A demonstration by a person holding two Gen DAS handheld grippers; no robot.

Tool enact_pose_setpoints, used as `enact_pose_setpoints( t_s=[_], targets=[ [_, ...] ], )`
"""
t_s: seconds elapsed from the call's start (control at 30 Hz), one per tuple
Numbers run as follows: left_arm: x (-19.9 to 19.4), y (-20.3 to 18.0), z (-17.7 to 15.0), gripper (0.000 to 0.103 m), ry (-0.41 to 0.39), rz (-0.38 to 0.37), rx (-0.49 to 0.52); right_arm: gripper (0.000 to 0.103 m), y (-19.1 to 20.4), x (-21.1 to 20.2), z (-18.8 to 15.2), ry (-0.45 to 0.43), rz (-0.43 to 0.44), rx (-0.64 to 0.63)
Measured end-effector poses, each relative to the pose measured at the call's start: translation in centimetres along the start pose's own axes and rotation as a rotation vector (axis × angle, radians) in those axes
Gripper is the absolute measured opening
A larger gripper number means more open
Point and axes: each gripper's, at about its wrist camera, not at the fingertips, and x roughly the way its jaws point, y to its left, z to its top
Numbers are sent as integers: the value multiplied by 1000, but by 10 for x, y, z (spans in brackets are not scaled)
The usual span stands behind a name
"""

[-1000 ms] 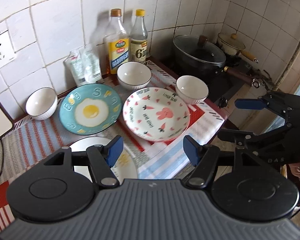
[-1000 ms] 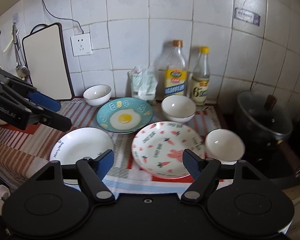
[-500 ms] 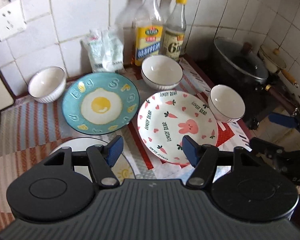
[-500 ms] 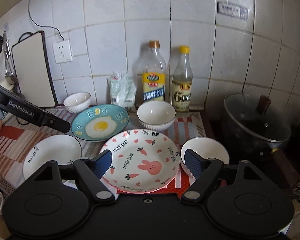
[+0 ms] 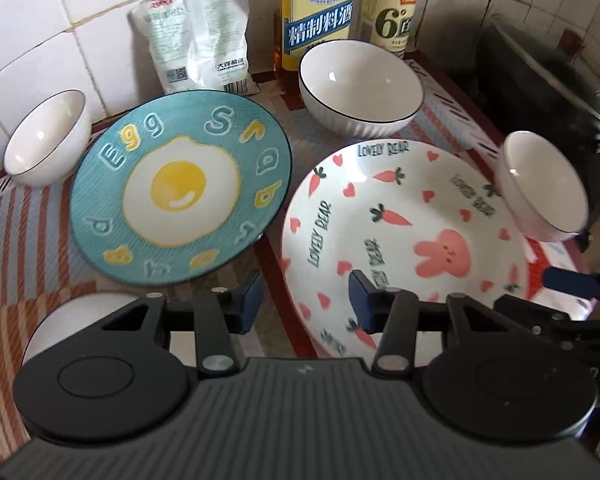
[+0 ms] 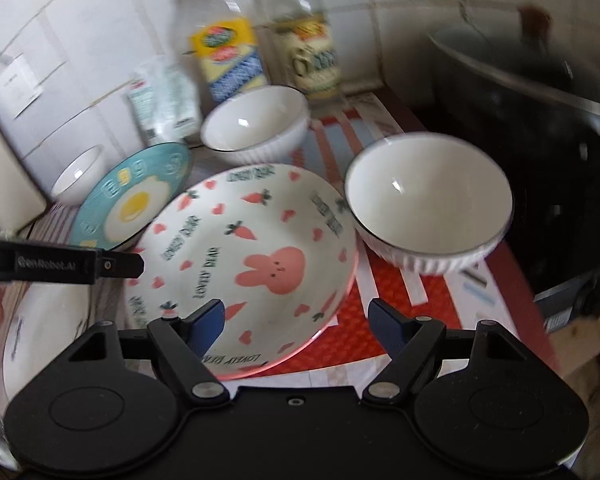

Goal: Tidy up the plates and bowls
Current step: 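Move both grippers to the pink bunny plate rim and close on it, then carry the bunny plate with both grippers over the white plate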

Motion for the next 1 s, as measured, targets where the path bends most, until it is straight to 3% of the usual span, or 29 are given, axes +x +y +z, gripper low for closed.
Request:
enact_pose_setpoints(
  t_s=[0.07, 0.27, 0.33, 0.43, 0.67, 0.83, 1.0],
  targets=[
    [9, -1, 5, 39, -1, 4, 5, 76, -4, 8, 0, -2, -7, 24],
    [26, 1, 9, 17, 15, 23, -6, 46, -5, 20, 4, -6, -5, 32],
    [28, 3, 8, 16, 10, 17, 1, 24, -8, 25, 4, 5, -25, 42],
    [30, 4, 8, 16, 5, 9, 0, 21, -18, 26, 2, -2, 0, 77],
    [40, 4, 8, 29, 8, -36, -50, 24, -23, 34, 1, -4, 33, 121],
    [38, 2, 7, 27, 9, -28, -48, 23, -23, 34, 2, 0, 33, 157],
    [29, -3, 5, 26, 8, -3, -9, 21, -32, 30, 2, 70, 77, 292]
  ],
)
